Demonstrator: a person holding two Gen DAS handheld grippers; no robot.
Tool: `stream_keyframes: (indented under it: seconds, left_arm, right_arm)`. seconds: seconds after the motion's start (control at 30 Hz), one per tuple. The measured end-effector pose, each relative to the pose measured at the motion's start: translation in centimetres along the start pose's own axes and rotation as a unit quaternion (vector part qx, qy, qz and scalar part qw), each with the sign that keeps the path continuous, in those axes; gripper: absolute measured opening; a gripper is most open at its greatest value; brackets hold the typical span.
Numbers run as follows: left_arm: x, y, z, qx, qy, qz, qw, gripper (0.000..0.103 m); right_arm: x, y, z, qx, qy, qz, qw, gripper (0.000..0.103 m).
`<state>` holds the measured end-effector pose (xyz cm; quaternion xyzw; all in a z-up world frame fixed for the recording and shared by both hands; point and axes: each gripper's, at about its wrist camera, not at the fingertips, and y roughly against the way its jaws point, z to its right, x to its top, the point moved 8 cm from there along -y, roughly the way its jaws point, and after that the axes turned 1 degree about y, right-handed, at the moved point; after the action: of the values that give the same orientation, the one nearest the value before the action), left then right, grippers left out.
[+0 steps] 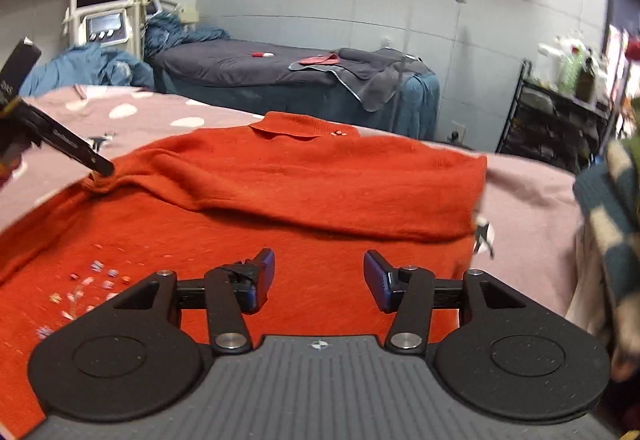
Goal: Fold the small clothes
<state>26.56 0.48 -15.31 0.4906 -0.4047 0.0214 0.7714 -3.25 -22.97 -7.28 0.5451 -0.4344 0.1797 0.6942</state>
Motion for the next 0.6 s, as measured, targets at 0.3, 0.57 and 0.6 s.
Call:
stream_keyframes:
  seconds: [0.3,0.57,0.6]
  left_arm:
    - [-1.8,5.8,-2.5,0.095,-0.005,0.045,0.9945,0.045]
    - [-9.6,10.7,-6.9,0.147,0.04,-0.006,0.9883,0.053]
    - [-10.3,11.0,-7.2,0.152,0.046,-0.011,0.9872,0.053]
  right_arm:
    - [-2.1,3.6,-2.7,0.081,-0.01,-0.013,0.997,0.084]
    - [-4.0,6.8,-13.9,0.3,0.079,-0.036,0.95,0.062]
    - [-4.3,7.2,-15.4,0.328,0.089,-0.043,0.939,0.062]
